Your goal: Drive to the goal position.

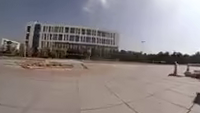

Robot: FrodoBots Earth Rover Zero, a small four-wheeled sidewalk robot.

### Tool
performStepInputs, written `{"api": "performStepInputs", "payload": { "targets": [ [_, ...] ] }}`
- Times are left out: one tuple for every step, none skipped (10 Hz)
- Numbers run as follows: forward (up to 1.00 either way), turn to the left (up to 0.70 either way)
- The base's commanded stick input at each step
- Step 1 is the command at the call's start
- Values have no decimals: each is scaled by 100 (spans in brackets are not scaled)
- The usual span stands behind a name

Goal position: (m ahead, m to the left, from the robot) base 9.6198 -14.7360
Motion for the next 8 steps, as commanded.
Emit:
{"api": "performStepInputs", "payload": {
  "targets": [
    [70, 0],
    [70, 0],
    [70, 0],
    [70, 0],
    [70, 0],
    [70, 0],
    [70, 0],
    [70, -22]
  ]
}}
